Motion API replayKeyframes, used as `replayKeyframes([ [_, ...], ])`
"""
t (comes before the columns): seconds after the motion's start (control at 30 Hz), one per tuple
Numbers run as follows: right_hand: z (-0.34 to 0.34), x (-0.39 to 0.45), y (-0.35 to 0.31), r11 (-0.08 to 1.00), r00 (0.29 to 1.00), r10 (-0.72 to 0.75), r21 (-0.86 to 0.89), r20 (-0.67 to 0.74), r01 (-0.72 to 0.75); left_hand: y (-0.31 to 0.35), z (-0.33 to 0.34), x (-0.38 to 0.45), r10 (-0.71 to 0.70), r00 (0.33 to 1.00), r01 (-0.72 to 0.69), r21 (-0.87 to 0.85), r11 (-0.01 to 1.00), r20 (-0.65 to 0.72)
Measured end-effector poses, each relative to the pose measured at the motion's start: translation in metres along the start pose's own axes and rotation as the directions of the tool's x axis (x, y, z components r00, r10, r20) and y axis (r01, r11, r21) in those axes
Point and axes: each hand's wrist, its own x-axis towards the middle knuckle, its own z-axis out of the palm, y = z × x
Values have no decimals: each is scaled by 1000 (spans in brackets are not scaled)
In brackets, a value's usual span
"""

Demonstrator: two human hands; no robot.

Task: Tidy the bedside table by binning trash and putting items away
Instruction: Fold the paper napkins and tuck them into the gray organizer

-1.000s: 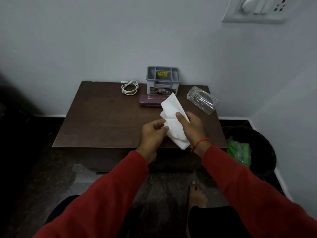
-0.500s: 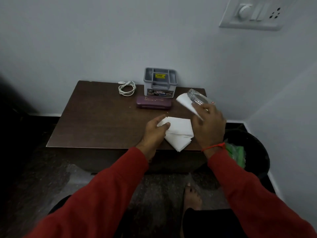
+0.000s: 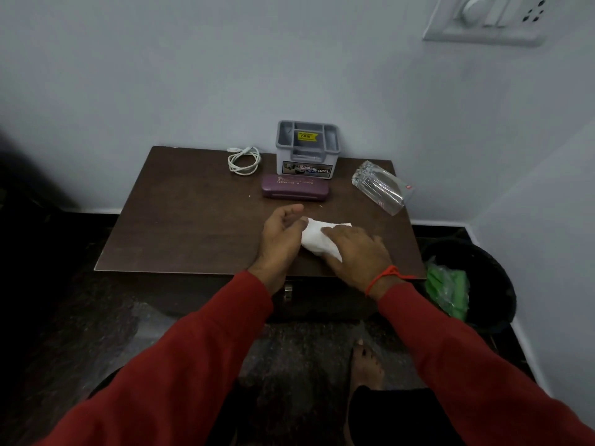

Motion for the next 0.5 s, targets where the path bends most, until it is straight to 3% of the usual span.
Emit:
replayKeyframes([
  [0.1,-4,4,-1,988,980,49,152,-192,-20,0,-2,1,4,1000,-4,-4,1000,-29],
  [0.17,-8,9,-1,899,974,159,432,-160,-76,0,-4,2,-8,998,6,-30,1000,-63],
  [0.2,-12,12,-3,778,971,217,619,-100,-111,1,-5,2,-16,997,13,-49,999,-75],
  [0.27,-24,13,-10,327,945,318,927,74,-182,8,-6,-2,-66,997,62,-101,993,-42],
  [0.33,-39,9,-18,-115,933,267,969,242,-218,11,-7,-4,-160,983,173,-185,967,85],
  [0.4,-52,5,-23,-322,941,141,913,308,-250,15,-8,-9,-218,941,288,-277,917,258],
  [0.5,-59,2,-26,-421,955,47,873,292,-246,17,-6,-13,-203,912,337,-369,866,356],
])
